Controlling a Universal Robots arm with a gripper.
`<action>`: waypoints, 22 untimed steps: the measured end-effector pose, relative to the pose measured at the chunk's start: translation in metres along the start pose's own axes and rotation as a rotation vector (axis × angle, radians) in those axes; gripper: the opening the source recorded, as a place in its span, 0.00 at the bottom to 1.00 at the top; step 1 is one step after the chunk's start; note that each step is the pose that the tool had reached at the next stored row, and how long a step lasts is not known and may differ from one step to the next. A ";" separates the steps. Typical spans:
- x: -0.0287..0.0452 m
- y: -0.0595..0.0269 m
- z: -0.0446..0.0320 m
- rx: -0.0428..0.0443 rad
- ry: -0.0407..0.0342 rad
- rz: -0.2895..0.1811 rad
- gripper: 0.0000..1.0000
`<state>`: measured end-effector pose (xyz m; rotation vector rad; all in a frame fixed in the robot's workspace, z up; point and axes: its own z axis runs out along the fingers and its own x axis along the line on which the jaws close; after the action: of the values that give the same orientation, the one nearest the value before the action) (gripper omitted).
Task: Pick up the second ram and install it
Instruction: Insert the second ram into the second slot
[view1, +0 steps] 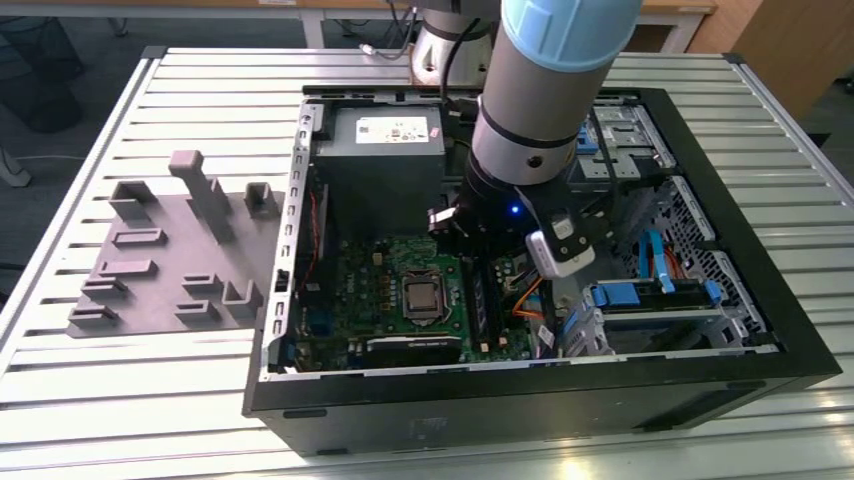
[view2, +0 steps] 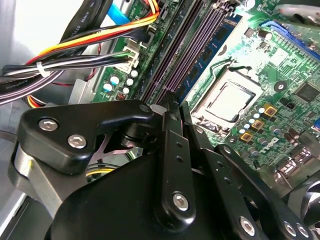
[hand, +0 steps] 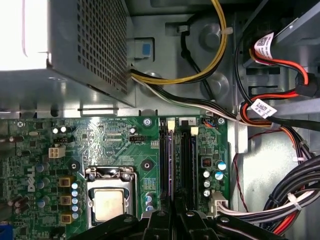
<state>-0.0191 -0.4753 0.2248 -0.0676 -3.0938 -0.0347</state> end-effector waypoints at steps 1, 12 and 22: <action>0.0000 0.0000 0.0000 0.0001 0.0000 0.001 0.14; -0.0002 -0.0010 0.0016 -0.0004 -0.0001 -0.001 0.14; -0.0004 -0.0012 0.0060 0.0000 0.0024 -0.003 0.14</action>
<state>-0.0190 -0.4763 0.2188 -0.0629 -3.0915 -0.0349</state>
